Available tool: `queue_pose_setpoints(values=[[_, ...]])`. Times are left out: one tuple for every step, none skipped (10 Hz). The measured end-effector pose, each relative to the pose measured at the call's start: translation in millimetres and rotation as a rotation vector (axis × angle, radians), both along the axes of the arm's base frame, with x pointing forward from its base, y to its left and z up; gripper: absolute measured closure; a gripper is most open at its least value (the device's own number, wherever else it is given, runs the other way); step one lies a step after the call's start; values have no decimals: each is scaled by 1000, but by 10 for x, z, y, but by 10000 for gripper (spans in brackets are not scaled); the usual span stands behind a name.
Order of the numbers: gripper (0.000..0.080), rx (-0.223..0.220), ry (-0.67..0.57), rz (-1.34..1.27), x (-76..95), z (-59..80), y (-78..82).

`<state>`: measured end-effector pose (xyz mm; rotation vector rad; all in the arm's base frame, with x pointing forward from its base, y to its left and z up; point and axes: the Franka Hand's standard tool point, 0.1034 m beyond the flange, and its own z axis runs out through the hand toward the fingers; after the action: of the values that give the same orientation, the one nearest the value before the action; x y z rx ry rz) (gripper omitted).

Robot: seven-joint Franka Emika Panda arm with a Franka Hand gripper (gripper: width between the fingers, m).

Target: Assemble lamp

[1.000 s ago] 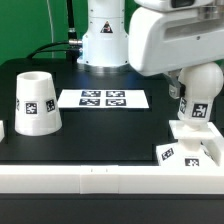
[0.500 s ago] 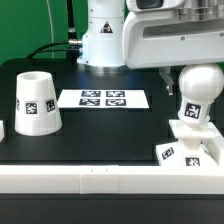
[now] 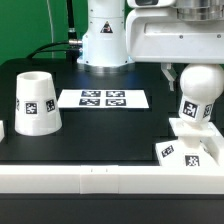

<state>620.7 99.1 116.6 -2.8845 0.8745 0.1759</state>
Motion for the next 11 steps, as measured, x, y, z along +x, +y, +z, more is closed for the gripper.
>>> queue_pose_setpoints(values=[[222, 0, -14, -65, 22, 0, -17], [222, 6, -39, -143, 7, -16, -50], [222, 6, -39, -228, -18, -16, -49], [222, 4, -43, -282, -1, -14, -42], [222, 5, -48, -355, 15, -19, -33], [222, 5, -47, -421, 22, -19, -32], [222, 15, -51, -487, 40, -21, -34], [222, 30, -49, -560, 55, -23, -43], [222, 40, -44, -608, 61, -24, -50], [222, 41, -43, -610, 60, -26, -38], [222, 41, -46, -586, 58, -31, -36]])
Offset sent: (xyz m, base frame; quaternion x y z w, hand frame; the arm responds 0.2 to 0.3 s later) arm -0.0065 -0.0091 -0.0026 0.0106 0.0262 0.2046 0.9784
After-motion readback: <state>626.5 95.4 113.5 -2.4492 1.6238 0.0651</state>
